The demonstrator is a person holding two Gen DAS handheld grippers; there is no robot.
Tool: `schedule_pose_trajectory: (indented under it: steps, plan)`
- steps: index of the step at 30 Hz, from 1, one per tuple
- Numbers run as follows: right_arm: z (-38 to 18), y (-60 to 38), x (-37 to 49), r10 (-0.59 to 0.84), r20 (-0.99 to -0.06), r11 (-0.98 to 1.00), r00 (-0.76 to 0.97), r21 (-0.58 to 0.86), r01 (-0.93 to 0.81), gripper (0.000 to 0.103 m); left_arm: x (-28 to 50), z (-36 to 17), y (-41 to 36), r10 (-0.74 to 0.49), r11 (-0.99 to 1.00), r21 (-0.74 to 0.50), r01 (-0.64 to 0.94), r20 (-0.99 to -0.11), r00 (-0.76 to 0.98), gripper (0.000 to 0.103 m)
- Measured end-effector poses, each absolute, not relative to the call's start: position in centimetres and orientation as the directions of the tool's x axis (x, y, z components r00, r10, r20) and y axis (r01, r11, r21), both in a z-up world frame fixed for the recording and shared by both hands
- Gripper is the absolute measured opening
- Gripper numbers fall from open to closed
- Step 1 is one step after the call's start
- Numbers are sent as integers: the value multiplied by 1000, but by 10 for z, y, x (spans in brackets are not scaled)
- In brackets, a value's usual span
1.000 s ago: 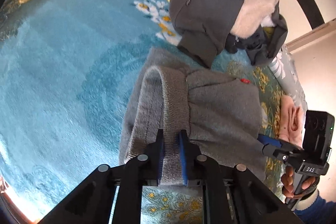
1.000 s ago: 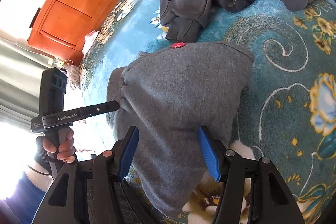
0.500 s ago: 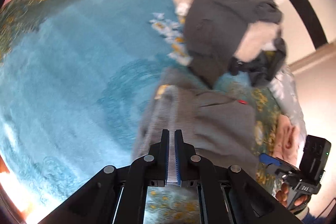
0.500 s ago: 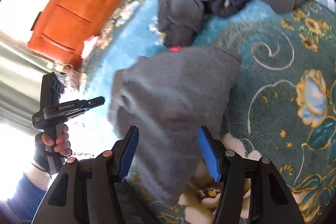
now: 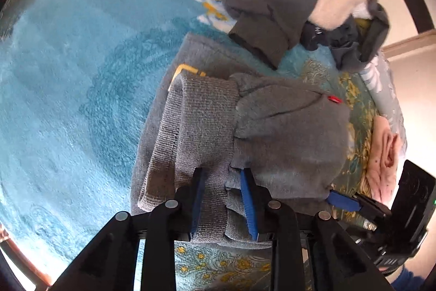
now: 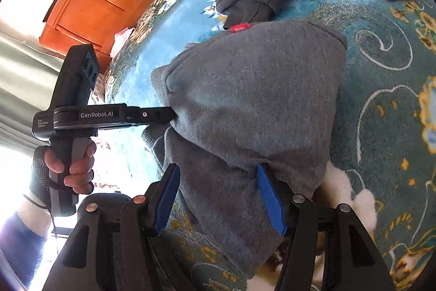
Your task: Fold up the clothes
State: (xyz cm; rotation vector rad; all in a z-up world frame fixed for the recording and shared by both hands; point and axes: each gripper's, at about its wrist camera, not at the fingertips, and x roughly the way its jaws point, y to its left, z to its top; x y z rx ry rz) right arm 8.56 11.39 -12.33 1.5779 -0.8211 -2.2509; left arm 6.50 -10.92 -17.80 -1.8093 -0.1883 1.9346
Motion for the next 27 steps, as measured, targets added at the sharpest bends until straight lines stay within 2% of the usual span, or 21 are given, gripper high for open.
schedule_pose_trajectory:
  steps: [1, 2, 4, 6, 8, 12, 14, 15, 27]
  plan:
    - [-118, 117, 87, -530, -759, -793, -380, 602, -97, 60, 66, -173, -112, 449, -866, -428, -259, -893, -25, 35]
    - [-114, 122, 90, -532, -747, -785, -398, 612, -99, 60, 66, -169, -119, 453, -868, -428, -252, -890, -47, 47]
    - [-107, 134, 97, -533, -725, -771, -437, 629, -104, 60, 65, -162, -133, 462, -871, -431, -238, -882, -92, 62]
    - [-111, 147, 104, -518, -723, -759, -457, 635, -144, 60, 61, -163, -145, 459, -878, -431, -206, -881, -116, 65]
    - [-124, 160, 108, -516, -727, -735, -453, 648, -201, 61, 55, -172, -153, 467, -880, -446, -164, -876, -121, 75]
    - [-153, 172, 110, -544, -722, -669, -428, 681, -299, 62, 50, -201, -153, 456, -883, -442, -161, -888, -63, 78]
    - [-161, 171, 109, -567, -700, -635, -433, 707, -312, 67, 49, -215, -148, 452, -879, -443, -174, -892, -11, 79]
    - [-164, 169, 107, -580, -687, -619, -437, 721, -312, 75, 47, -216, -148, 461, -874, -452, -178, -888, -8, 80]
    - [-182, 161, 71, -600, -678, -585, -425, 734, -345, 77, 29, -220, -142, 536, -821, -516, -244, -844, -20, 92]
